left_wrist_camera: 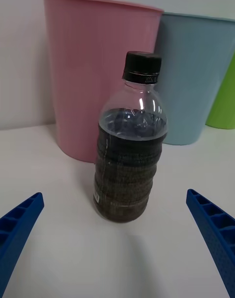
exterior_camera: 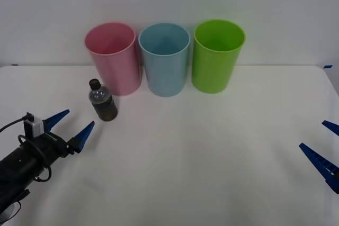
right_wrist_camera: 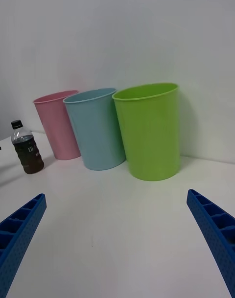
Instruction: Grasp the object on the table and drop it into the matching bin: aluminum can to the light blue bin, PET bottle to the pink bin.
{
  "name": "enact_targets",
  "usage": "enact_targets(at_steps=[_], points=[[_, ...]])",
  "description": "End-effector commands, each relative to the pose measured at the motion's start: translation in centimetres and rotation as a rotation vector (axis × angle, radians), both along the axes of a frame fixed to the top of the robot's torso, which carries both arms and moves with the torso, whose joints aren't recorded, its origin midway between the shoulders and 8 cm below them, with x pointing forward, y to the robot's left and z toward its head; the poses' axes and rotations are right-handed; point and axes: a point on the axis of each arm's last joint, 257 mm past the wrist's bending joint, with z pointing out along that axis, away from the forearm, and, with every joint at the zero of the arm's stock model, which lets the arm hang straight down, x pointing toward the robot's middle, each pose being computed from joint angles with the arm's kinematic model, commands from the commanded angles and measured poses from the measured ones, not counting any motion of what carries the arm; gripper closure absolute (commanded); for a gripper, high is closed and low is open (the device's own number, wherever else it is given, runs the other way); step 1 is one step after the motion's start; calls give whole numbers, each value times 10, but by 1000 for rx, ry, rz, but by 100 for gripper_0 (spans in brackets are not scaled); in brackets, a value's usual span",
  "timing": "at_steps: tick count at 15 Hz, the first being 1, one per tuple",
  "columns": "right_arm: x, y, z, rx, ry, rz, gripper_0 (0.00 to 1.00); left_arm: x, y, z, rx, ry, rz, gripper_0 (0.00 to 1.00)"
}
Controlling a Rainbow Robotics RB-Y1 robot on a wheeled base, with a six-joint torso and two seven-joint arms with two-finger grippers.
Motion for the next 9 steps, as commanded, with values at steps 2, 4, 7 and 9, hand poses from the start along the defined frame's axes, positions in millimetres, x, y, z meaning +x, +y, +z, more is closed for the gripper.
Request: enact_targets(at_steps=[2,4,7,9], points=[[0,0,0,0,0,0,0,20,-14,3,13,-5,15,0],[0,0,0,0,0,0,0,29,-23,3,21,-9,22,0],[0,0,0,0,0,0,0,44,-34,4,41,-12,48,0],[0,0,0,0,0,0,0,53,-42,7,48,-17,55,0]])
